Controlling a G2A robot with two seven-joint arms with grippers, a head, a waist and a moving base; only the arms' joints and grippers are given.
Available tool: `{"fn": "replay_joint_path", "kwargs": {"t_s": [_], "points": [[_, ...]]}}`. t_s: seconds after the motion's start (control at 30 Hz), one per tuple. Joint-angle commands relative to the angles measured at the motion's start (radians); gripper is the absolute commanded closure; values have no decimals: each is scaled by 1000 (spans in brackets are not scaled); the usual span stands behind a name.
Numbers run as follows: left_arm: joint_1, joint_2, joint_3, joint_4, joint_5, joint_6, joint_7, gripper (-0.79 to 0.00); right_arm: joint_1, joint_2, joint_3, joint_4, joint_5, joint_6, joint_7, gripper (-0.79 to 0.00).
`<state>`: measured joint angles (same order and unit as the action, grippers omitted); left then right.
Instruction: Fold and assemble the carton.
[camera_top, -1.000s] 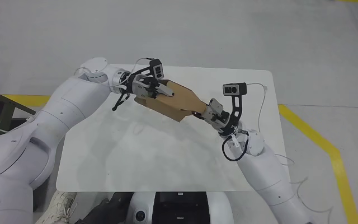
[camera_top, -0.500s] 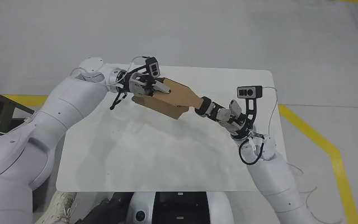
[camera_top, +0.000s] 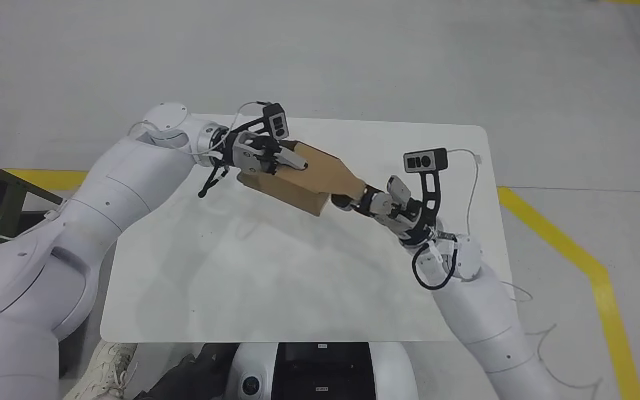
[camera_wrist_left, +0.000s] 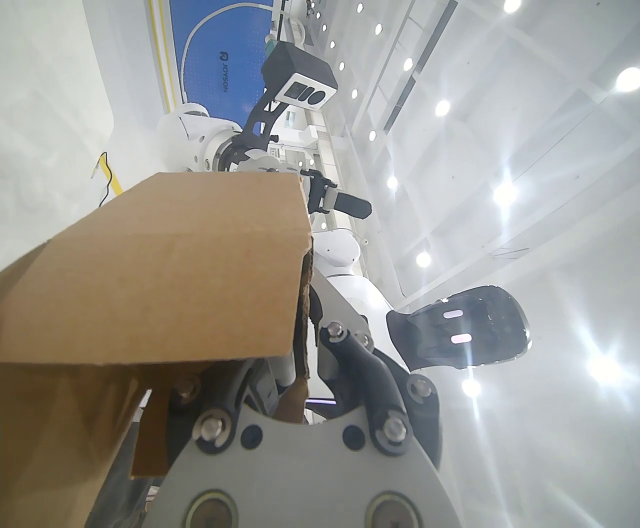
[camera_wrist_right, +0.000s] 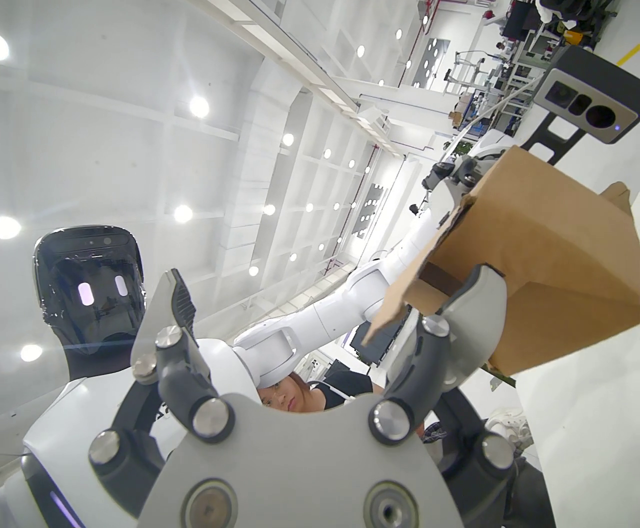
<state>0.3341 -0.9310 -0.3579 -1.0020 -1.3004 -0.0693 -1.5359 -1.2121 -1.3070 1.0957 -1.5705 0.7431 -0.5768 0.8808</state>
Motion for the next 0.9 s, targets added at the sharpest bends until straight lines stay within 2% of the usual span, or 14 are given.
{"fn": "replay_joint_path", "kwargs": {"t_s": [0.0,0.67,0.87], "points": [[1,1,-1,-3,1,0,0,0,3,-2,-5,1,-9,-2,-9,-785],[3,0,-1,-13,-5,12,0,0,24,-15,-36,12,-34,-1,-12,-785],[0,-1,-2,-3,-3,10,0,0,22,-14,-30,14,-15,-26,47,-785]]}}
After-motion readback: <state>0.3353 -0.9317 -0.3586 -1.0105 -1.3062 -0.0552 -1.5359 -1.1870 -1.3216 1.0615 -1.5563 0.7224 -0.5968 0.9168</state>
